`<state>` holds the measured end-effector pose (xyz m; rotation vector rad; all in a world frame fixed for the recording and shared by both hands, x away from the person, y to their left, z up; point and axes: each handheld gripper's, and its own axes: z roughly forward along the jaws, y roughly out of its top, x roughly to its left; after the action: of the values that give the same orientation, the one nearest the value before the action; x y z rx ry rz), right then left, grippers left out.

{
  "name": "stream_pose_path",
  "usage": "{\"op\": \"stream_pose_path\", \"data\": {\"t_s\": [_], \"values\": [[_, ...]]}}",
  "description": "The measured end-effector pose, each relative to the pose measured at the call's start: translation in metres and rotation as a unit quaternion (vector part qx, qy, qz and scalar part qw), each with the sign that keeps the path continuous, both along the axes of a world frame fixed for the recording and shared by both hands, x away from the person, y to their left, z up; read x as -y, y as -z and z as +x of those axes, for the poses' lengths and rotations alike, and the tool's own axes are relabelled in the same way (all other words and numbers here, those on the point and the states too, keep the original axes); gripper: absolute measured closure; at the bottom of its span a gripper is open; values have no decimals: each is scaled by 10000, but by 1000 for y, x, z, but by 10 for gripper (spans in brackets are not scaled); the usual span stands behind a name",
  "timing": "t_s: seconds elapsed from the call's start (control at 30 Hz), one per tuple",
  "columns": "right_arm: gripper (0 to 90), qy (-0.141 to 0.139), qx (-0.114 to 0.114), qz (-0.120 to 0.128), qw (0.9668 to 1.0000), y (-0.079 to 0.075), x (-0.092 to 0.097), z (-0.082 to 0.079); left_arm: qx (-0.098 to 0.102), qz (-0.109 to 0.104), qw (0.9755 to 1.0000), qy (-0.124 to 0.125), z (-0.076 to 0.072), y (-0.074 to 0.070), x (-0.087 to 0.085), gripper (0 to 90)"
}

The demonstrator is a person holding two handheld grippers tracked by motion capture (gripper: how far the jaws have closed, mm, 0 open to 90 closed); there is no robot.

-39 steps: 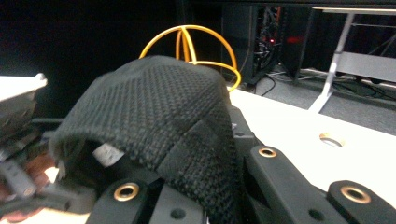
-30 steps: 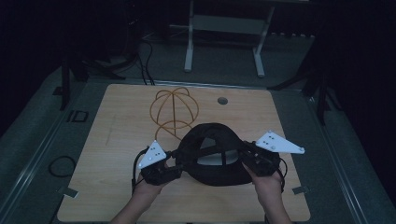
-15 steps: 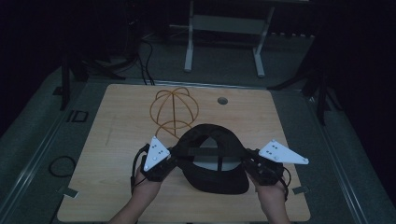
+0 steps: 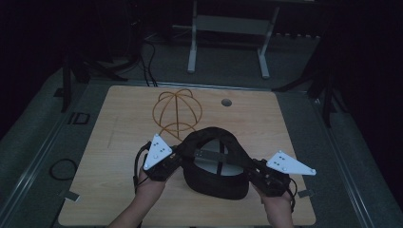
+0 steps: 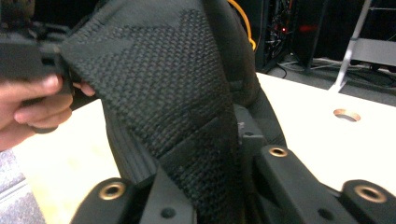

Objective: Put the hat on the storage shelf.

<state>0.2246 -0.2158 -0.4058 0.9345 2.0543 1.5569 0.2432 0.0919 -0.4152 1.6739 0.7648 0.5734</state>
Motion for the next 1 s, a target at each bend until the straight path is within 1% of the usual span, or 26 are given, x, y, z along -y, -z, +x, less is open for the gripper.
{"op": "stream_pose_path", "data": {"t_s": [0.07,0.1,0.13,0.17,0.2,0.33,0.37,0.4,0.43,0.47,0.5,0.53,0.57,0.63,0.73,0.77,0.8,0.83,0.87,0.9,0.93,0.97,1.0], "values": [[738,-52,16,28,10000,1,3,-3,68,-11,10000,41,-2,-4,1,881],[728,-48,42,32,10000,2,4,-4,95,4,9999,92,-2,-7,2,881],[704,-47,61,38,10000,2,6,-6,171,9,9998,111,-4,-10,3,881],[673,-72,57,112,9999,3,9,-8,202,17,9997,125,-4,-12,4,881],[639,-91,36,133,9999,3,10,-10,228,43,9996,134,-5,-15,5,881],[474,-328,25,55,9994,3,15,-16,384,-15,9991,153,-8,-26,8,881],[474,-328,25,55,9994,3,15,-16,384,-15,9991,153,-8,-26,8,881],[461,-372,28,41,9993,4,16,-18,432,5,9989,160,-9,-28,8,881],[443,-402,36,-8,9992,4,17,-19,504,22,9986,158,-10,-30,9,881],[402,-435,33,-107,9990,5,17,-20,559,9,9983,174,-12,-32,10,881],[385,-479,17,-206,9986,6,17,-21,582,35,9981,210,-13,-33,10,881],[373,-537,10,-262,9982,7,17,-22,614,71,9978,239,-15,-35,11,881],[365,-615,9,-274,9977,8,17,-23,657,103,9976,201,-16,-36,11,881],[355,-740,5,-315,9968,10,18,-27,667,72,9975,220,-16,-37,10,881],[329,-932,45,-426,9947,12,18,-34,604,21,9979,230,-15,-37,8,881],[306,-999,32,-460,9939,13,18,-36,605,-2,9979,227,-15,-36,8,881],[299,-1078,-4,-497,9929,14,19,-37,609,3,9980,185,-15,-36,7,881],[298,-1119,-25,-518,9924,15,20,-39,599,3,9980,205,-15,-36,5,881],[295,-1136,-59,-514,9922,16,23,-40,634,-25,9977,246,-14,-35,4,880],[295,-1185,-59,-507,9916,17,26,-41,681,-112,9968,391,-14,-34,2,880],[295,-1214,-59,-486,9914,17,29,-42,753,-189,9956,522,-14,-32,0,880],[295,-1180,-70,-485,9918,17,33,-43,812,-230,9943,644,-14,-30,-2,880],[299,-1190,-59,-436,9919,16,37,-43,817,-298,9928,825,-13,-29,-5,880]]}}
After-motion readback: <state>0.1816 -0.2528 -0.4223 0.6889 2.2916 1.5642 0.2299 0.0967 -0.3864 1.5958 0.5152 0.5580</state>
